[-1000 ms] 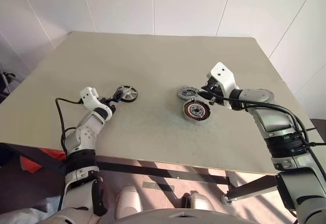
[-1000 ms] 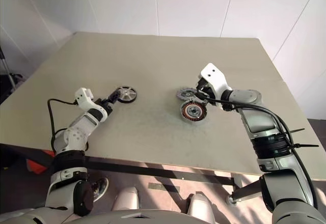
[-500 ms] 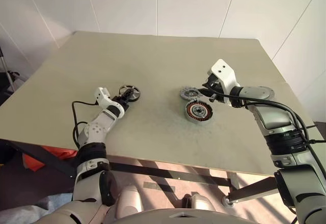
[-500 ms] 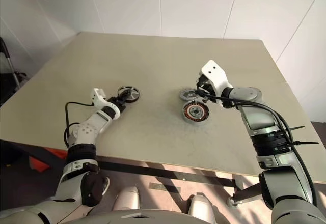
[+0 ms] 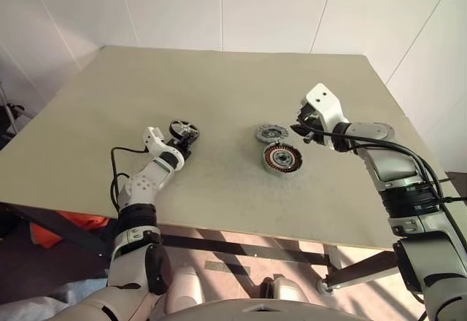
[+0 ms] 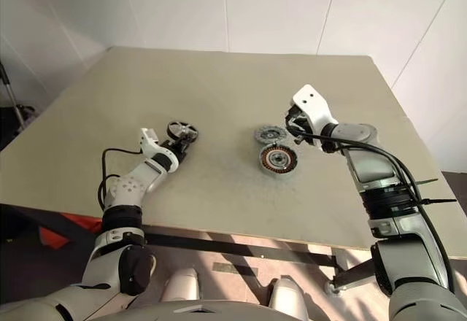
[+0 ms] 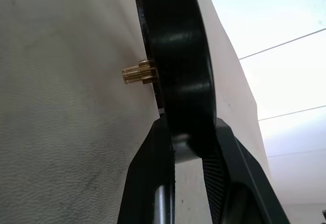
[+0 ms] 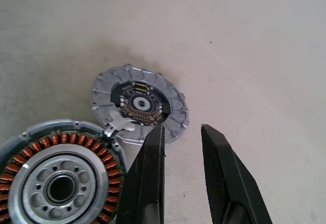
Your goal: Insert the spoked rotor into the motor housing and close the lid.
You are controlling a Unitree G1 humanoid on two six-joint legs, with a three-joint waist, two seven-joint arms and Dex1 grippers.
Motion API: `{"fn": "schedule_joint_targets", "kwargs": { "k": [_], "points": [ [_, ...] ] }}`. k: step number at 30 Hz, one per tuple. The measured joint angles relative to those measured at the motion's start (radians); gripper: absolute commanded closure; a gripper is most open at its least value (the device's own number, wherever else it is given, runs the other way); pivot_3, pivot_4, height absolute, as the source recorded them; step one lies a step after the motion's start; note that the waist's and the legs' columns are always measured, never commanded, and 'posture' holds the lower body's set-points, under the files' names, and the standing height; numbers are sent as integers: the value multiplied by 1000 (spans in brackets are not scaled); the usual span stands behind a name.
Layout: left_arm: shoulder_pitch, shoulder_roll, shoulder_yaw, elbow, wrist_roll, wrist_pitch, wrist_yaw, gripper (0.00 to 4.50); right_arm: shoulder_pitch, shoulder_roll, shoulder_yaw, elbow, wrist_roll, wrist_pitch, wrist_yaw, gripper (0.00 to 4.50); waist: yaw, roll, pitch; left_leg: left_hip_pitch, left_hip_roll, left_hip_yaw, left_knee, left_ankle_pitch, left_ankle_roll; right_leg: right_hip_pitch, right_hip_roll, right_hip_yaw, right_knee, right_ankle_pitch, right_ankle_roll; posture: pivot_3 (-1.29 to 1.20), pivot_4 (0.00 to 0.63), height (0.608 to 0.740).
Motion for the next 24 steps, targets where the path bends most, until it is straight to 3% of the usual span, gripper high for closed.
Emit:
{"fn": "schedule_joint_targets", "kwargs": {
  "k": [3,10,24],
  "points": [
    [-2,-30,-20,-17,-74,113,-41,4108,-6,-37,1,55,-44,-34,-9,3291,6,-1,1,-3,-1,0,1,-1,1,-1,-1,0,-1,0,0,0,0,740],
    [-66,-64,-159,-18,-90,248,-134,4108,-7,-127,1,161,-119,-130,-12,3291,-3,-2,1,-5,0,0,1,0,1,-4,0,0,-1,0,0,0,0,740],
    [-133,-109,-369,125,-23,363,-300,4108,9,-134,-1,246,-172,-184,-64,3291,-4,-2,1,-5,0,0,3,1,6,-4,0,0,0,0,0,0,0,740]
  ]
}}
